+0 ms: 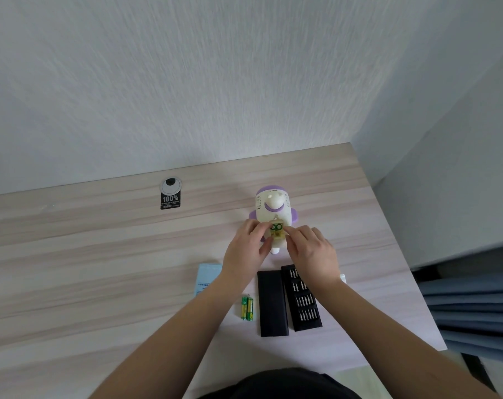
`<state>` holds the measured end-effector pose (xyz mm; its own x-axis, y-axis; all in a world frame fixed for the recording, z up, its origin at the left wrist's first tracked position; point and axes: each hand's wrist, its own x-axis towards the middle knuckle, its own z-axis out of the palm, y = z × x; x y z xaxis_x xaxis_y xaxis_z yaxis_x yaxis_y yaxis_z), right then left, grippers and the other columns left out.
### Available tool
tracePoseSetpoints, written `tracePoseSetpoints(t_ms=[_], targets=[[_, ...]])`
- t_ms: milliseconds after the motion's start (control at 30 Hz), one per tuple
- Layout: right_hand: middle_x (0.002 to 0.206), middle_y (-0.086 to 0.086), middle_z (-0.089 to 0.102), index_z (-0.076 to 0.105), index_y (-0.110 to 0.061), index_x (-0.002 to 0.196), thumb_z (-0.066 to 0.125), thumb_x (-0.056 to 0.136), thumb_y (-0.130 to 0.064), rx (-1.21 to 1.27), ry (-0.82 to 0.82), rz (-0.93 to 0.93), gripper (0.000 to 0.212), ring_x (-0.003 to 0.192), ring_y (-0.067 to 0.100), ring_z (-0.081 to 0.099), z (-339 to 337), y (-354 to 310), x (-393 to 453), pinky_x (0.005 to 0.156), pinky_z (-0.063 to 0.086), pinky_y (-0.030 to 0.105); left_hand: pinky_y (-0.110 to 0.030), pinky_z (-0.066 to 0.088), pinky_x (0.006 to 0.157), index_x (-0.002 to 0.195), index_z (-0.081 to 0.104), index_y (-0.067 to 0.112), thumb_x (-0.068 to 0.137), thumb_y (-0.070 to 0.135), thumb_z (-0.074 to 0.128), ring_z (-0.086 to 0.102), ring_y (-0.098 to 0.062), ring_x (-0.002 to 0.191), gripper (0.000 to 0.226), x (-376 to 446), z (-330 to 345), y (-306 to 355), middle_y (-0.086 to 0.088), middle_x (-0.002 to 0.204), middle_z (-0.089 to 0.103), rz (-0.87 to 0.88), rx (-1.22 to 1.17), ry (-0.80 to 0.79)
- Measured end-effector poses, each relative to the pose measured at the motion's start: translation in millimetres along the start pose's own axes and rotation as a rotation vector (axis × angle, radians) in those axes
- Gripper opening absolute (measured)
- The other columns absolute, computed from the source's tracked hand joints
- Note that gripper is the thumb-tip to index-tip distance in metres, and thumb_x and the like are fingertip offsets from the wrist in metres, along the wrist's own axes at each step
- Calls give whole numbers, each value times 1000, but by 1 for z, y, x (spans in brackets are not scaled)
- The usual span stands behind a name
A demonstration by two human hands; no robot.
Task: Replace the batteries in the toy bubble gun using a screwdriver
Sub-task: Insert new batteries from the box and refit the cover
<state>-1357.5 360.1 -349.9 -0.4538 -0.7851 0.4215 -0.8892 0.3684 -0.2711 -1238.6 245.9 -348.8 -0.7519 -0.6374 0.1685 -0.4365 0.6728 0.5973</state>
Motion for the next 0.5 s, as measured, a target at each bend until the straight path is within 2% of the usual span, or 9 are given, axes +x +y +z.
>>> tracePoseSetpoints(t_ms=[33, 100, 200, 300, 400, 500], targets=[[74, 0, 61, 70, -13, 97, 64, 86, -12, 23, 11, 11, 12, 61, 21, 53, -2, -1, -2, 44, 47, 32, -19, 44, 62, 112, 64, 13, 85, 16, 69, 56, -12, 76, 28, -2, 0, 0, -1, 96, 57, 5, 2, 1], [78, 0, 63, 70, -13, 100, 52, 93, -20, 73, 23, 36, 20, 66, 22, 55, -8, -5, -8, 48, 48, 33, -20, 45, 65, 116, 62, 13, 88, 17, 65, 57, -14, 80, 29, -5, -2, 0, -1, 98, 58, 4, -7, 4], [80, 0, 64, 69, -12, 100, 51, 93, -20, 123, 3, 29, 22, 70, 21, 56, -16, -8, -18, 51, 48, 32, -21, 48, 68, 117, 61, 12, 89, 20, 57, 58, -15, 84, 29, -14, -8, 0, -2, 102, 59, 11, -23, 16], [83, 0, 65, 69, -11, 99, 49, 92, -21, 183, -77, 5, 24, 74, 20, 58, -15, -11, -34, 52, 47, 28, -23, 48, 72, 117, 60, 14, 91, 15, 58, 58, -15, 89, 26, -32, -14, -6, -2, 107, 59, -19, -20, -14], [94, 0, 66, 68, -14, 105, 49, 92, -25, 310, -300, 32, 25, 85, 17, 60, -5, -19, -53, 65, 52, 26, -27, 50, 80, 125, 57, 17, 95, 18, 55, 57, -15, 97, 30, -58, -16, -23, 0, 116, 57, -97, -20, -106], [109, 1, 62, 63, -16, 118, 54, 93, -27, 329, -581, 63, 29, 99, 19, 56, 10, -30, -70, 86, 51, 35, -30, 48, 90, 134, 50, 23, 96, 24, 53, 53, -12, 110, 38, -86, -16, -40, 4, 124, 53, -174, 9, -245]])
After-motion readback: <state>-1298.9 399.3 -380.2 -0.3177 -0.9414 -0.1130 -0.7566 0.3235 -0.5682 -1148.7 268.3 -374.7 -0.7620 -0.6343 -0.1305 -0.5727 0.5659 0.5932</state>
